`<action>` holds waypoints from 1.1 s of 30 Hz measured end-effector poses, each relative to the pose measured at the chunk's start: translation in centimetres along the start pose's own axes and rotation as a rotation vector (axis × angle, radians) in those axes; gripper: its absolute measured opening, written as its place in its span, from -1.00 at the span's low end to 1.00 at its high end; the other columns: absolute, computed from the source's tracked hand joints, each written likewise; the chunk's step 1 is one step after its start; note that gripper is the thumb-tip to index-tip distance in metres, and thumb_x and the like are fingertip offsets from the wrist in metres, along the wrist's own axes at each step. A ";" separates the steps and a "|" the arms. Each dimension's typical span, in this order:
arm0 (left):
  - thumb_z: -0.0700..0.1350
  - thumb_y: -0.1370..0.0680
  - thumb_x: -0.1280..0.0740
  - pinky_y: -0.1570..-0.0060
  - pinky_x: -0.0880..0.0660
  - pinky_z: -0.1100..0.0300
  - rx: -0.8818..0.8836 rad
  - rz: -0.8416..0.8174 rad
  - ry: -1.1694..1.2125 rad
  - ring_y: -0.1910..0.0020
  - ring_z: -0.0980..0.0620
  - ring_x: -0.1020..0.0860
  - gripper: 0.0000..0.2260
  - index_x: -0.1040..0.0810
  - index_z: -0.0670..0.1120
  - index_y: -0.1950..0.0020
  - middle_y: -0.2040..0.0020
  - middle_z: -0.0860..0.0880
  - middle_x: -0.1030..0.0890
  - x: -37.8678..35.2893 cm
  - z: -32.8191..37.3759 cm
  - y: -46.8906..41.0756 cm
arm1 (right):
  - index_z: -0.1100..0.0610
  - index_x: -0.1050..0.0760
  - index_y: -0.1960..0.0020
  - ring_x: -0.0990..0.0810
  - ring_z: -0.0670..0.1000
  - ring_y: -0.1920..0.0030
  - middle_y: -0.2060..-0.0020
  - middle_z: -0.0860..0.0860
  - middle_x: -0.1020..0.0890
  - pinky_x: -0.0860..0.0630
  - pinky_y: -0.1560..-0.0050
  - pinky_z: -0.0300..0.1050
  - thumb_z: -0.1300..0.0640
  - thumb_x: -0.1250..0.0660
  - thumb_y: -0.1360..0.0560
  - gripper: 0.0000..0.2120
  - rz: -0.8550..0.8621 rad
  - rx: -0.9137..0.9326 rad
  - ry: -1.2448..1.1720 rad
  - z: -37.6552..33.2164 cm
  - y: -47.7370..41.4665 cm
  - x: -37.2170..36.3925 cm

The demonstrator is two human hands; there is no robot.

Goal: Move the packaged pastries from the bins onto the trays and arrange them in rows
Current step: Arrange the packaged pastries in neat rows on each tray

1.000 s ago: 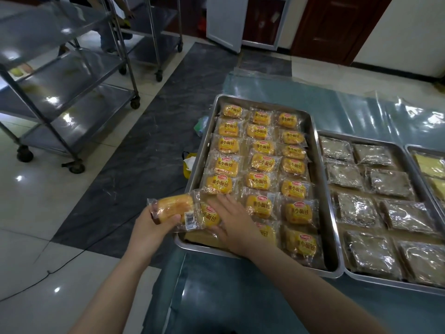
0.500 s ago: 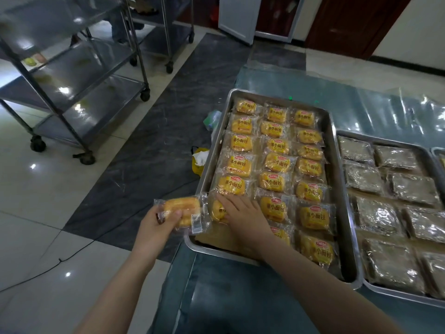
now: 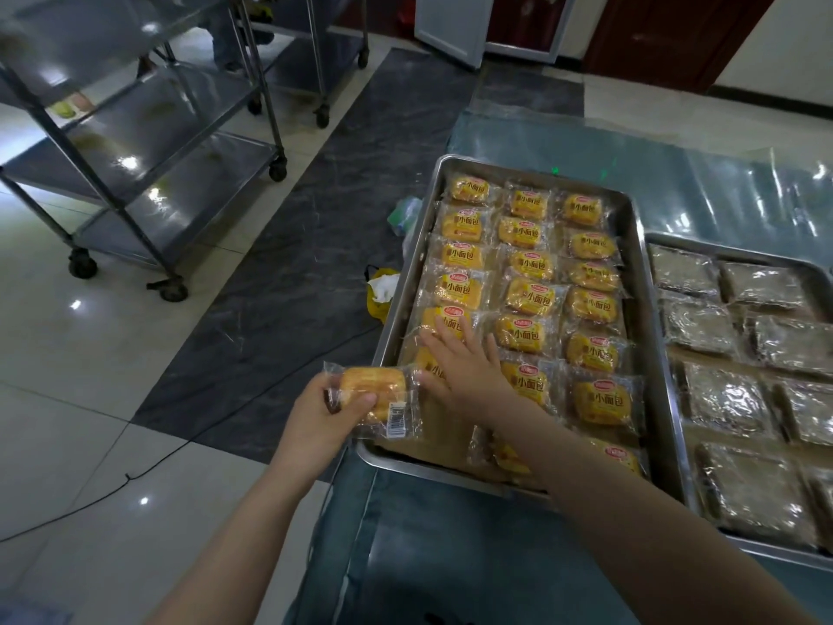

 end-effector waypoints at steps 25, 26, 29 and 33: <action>-0.34 -0.41 -0.42 -0.16 -0.39 0.39 -0.287 -0.155 0.036 -0.28 0.23 -0.41 -0.64 -0.69 0.17 0.27 -0.35 0.11 -0.41 -3.1 3.4 1.3 | 0.10 -0.55 0.11 -0.62 0.03 0.09 0.00 0.04 -0.63 -0.56 0.16 -0.12 0.35 -0.27 -0.41 -0.80 0.145 -0.179 -1.678 0.2 9.6 0.5; -0.33 -0.40 -0.43 -0.16 -0.40 0.38 -0.304 -0.158 0.005 -0.27 0.22 -0.42 -0.63 -0.68 0.19 0.28 -0.36 0.11 -0.40 -3.2 3.5 1.4 | 0.13 -0.54 0.05 -0.59 0.03 0.18 0.09 0.06 -0.62 -0.55 0.21 -0.15 0.28 -0.30 -0.43 -0.87 0.151 -0.211 -1.691 0.5 9.7 0.2; -0.34 -0.40 -0.44 -0.28 -0.33 0.26 -0.351 -0.227 -0.217 -0.32 0.16 -0.37 -0.60 -0.66 0.22 0.31 -0.42 0.06 -0.31 -4.4 3.6 1.9 | -0.05 -0.52 0.06 -0.61 -0.14 0.16 0.09 -0.12 -0.62 -0.53 0.25 -0.30 0.14 -0.45 -0.43 -0.83 0.223 -0.287 -1.113 1.2 10.0 0.1; -0.36 -0.46 -0.33 -0.25 -0.21 0.38 -0.358 -0.236 -0.570 -0.35 0.06 -0.35 -0.68 -0.66 0.08 0.18 -0.44 0.03 -0.29 -5.3 2.8 2.3 | -0.19 -0.44 0.12 -0.49 -0.20 0.07 -0.06 -0.20 -0.44 -0.46 0.08 -0.37 0.18 -0.47 -0.40 -0.70 0.243 -0.250 -0.679 0.7 9.5 -0.5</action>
Point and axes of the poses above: each hand's wrist, its own y-axis away from the middle knuckle, its own x-axis out of the back of the hand, z = x × y, the point moved 9 cm from there along -y, towards the middle knuckle
